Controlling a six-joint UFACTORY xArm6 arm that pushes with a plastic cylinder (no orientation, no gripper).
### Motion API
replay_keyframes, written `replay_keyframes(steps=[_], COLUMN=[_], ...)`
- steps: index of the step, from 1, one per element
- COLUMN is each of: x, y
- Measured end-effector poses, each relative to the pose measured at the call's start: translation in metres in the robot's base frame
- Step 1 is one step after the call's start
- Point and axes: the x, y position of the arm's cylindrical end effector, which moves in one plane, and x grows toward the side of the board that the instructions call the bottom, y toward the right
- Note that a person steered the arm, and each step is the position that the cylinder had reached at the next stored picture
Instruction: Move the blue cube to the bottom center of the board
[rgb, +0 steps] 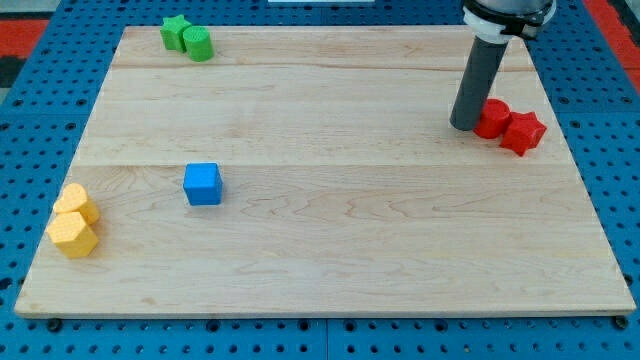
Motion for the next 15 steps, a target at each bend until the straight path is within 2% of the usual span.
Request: replay_keyframes(steps=[4, 5, 6, 8, 10, 11, 12, 14, 15], x=[-0.013, 0.011, 0.020, 0.076, 0.080, 0.125, 0.138, 0.083, 0.083], y=[-0.193, -0.211, -0.266, -0.290, -0.352, -0.328, -0.271, -0.260, -0.259])
